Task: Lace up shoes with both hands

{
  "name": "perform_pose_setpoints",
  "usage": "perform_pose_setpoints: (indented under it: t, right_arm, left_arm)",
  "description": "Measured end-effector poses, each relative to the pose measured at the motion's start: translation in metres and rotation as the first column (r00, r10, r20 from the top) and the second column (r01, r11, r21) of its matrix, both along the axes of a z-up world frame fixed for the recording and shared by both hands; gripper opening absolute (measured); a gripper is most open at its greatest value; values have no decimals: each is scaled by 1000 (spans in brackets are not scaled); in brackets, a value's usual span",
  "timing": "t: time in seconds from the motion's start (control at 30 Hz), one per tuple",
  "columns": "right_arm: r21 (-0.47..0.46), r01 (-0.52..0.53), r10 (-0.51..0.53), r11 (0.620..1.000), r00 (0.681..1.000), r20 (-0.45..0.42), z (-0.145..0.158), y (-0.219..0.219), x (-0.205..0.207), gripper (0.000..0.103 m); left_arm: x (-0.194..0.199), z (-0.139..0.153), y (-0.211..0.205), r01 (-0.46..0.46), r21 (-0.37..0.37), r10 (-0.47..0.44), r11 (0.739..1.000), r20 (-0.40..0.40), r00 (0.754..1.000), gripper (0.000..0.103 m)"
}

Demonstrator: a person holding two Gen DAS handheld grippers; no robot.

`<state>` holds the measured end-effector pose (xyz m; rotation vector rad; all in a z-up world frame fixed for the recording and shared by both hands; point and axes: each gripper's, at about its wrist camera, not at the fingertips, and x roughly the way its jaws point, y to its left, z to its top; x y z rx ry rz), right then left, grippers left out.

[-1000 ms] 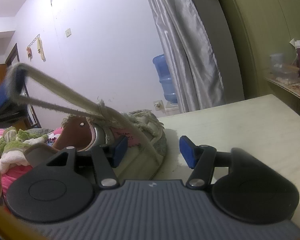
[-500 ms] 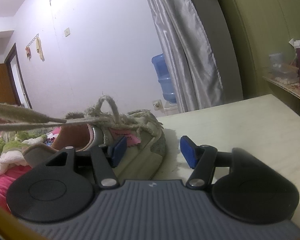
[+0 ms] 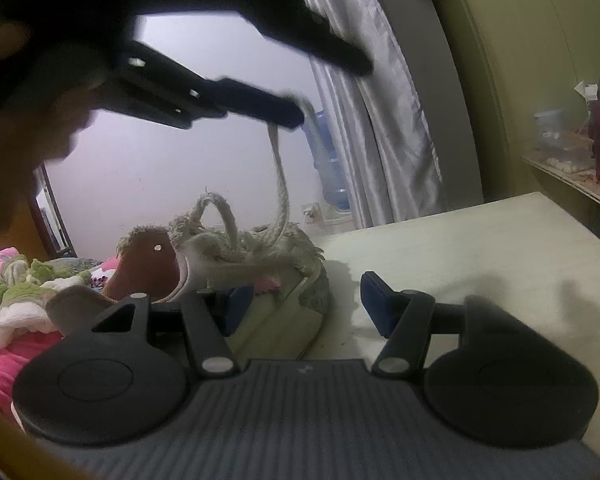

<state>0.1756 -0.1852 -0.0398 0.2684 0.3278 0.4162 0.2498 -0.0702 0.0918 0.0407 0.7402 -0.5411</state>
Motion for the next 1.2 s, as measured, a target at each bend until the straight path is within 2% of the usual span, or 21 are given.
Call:
perform_pose_setpoints:
  t: [0.1, 0.17, 0.23, 0.3, 0.37, 0.4, 0.47, 0.53, 0.57, 0.67, 0.73, 0.8, 0.83, 0.87, 0.9, 1.03, 1.07, 1.1, 1.17, 1.2]
  right_arm:
    - [9, -4, 5, 1000, 1000, -5, -1, -2, 5, 59]
    - [11, -2, 2, 1000, 1000, -6, -1, -3, 5, 59]
    - [9, 18, -18, 1000, 1000, -14, 0, -3, 5, 64]
    - [12, 62, -61, 998, 996, -64, -1, -6, 10, 65]
    - [25, 85, -82, 996, 992, -100, -2, -10, 15, 65]
    - [34, 82, -78, 996, 992, -95, -2, -11, 16, 65]
    - [31, 78, -75, 996, 994, -81, -2, -11, 16, 64]
    - [10, 79, -78, 997, 995, -63, -2, -8, 15, 64]
    - [6, 73, -72, 997, 996, -52, -2, -7, 16, 64]
    - [-17, 81, -81, 997, 996, -27, -1, -4, 17, 64]
    - [-14, 77, -77, 997, 996, -35, -1, -4, 19, 64]
    - [3, 72, -72, 997, 996, -53, -1, -7, 19, 64]
    - [5, 74, -73, 997, 996, -55, -1, -7, 19, 64]
    - [6, 76, -75, 997, 995, -58, -2, -7, 19, 64]
    - [7, 78, -77, 997, 995, -60, -2, -8, 20, 64]
    - [13, 86, -85, 996, 994, -70, -2, -8, 21, 64]
    - [14, 88, -87, 996, 994, -72, -2, -8, 21, 64]
    - [15, 90, -89, 996, 993, -75, -2, -8, 21, 64]
    - [18, 94, -92, 995, 993, -80, -3, -9, 22, 64]
    - [19, 96, -94, 995, 992, -82, -3, -9, 22, 64]
  left_arm:
    - [-21, 2, 35, -20, 6, 20, 1000, 19, 1000, 71]
    - [-39, -2, 58, -21, 33, 20, 999, 22, 1000, 72]
    - [-60, -5, 87, -37, 34, 34, 999, 77, 996, 72]
    - [-82, -12, 118, -74, 43, 66, 996, 156, 986, 72]
    - [-101, -30, 145, -142, 95, 114, 985, 252, 961, 72]
    - [-107, -42, 152, -157, 155, 110, 975, 277, 955, 70]
    - [-115, -70, 153, -145, 306, 52, 941, 293, 955, 66]
    - [-121, -95, 143, -56, 414, -71, 908, 283, 956, 66]
    - [-121, -104, 138, -27, 440, -108, 898, 280, 954, 65]
    - [-111, -119, 123, 22, 436, -161, 900, 286, 945, 65]
    - [-96, -125, 116, 76, 418, -197, 905, 254, 947, 64]
    - [-81, -130, 115, 111, 386, -209, 916, 221, 953, 58]
    - [-77, -131, 119, 100, 373, -189, 922, 212, 959, 55]
    - [-73, -134, 123, 77, 364, -160, 928, 205, 965, 33]
    - [-69, -136, 128, 54, 354, -131, 934, 198, 971, 18]
    - [-54, -137, 146, 23, 325, -86, 945, 180, 980, 21]
    - [-53, -137, 146, -12, 370, -65, 929, 194, 979, 5]
    - [-54, -141, 147, -65, 437, -41, 897, 229, 973, 1]
    - [-59, -152, 153, -172, 545, -6, 821, 310, 951, 2]
    - [-63, -156, 159, -207, 560, 10, 802, 335, 942, 2]
